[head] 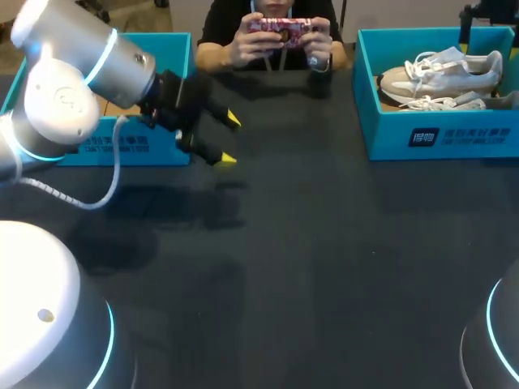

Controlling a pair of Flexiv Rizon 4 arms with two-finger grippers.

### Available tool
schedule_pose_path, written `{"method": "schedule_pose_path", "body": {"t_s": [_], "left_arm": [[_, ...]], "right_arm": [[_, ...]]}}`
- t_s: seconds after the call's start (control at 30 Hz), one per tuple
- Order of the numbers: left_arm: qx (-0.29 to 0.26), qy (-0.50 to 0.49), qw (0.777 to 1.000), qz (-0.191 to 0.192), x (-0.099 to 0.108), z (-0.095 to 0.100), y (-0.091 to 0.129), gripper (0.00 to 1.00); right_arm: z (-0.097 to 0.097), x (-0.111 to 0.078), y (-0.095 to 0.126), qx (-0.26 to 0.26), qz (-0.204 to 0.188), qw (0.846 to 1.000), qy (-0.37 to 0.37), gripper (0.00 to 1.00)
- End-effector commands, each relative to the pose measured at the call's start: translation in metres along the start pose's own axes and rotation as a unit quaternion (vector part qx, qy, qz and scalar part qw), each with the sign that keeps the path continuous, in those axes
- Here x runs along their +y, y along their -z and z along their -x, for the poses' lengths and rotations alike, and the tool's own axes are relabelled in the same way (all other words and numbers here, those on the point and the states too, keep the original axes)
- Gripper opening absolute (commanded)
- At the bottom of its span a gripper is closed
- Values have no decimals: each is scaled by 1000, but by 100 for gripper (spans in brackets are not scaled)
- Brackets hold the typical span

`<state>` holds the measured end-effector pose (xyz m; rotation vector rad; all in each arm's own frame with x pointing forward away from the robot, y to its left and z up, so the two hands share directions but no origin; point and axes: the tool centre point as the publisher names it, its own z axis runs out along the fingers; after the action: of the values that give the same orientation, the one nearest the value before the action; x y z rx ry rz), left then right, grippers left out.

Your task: Take the shoe out of the shoebox, open the shoe tongue, remove and reinsert the insole, then place the shoe into the shoebox

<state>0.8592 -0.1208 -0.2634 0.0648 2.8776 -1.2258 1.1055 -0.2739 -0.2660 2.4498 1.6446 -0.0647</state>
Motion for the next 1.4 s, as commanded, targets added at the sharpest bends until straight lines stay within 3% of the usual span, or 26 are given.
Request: {"method": "schedule_pose_path", "body": {"t_s": [0.03, 0.07, 0.17, 0.23, 0.6, 0.67, 0.83, 1.03, 1.07, 1.13, 1.27, 1.4], "left_arm": [[-89, 178, 977, 77, -9, -9, 19, 100], [-93, 201, 972, 80, -8, -9, 23, 100], [-170, 336, 917, 133, 6, -10, 37, 100], [-232, 334, 901, 152, 8, -10, 41, 100], [-232, 334, 901, 152, 8, -10, 41, 100], [-225, 351, 895, 156, 6, -10, 41, 100], [-236, 474, 837, 139, -1, 12, 48, 100], [-252, 533, 797, 129, 1, 23, 46, 100], [-256, 555, 783, 120, 1, 26, 46, 100], [-260, 567, 773, 113, 1, 27, 46, 100], [-271, 617, 732, 96, 2, 34, 45, 100], [-275, 636, 714, 101, 7, 39, 43, 100]], "right_arm": [[2, -8, 0, 2, 36, 999, -1, 100], [2, -8, 0, 2, 36, 999, -1, 100], [2, -8, 0, 2, 36, 999, -1, 100], [2, -8, 0, 2, 36, 999, -1, 100], [2, -8, 0, 2, 36, 999, -1, 100], [5, -19, 3, 12, 34, 999, -2, 100], [13, -50, 18, 17, 16, 1000, -3, 100], [18, -80, 27, 0, -12, 1000, 21, 100], [18, -86, 29, -1, -16, 999, 29, 100], [18, -94, 32, -1, -16, 999, 33, 100], [19, -113, 39, 0, -12, 999, 51, 100], [22, -129, 44, 25, -12, 998, 49, 100]]}}
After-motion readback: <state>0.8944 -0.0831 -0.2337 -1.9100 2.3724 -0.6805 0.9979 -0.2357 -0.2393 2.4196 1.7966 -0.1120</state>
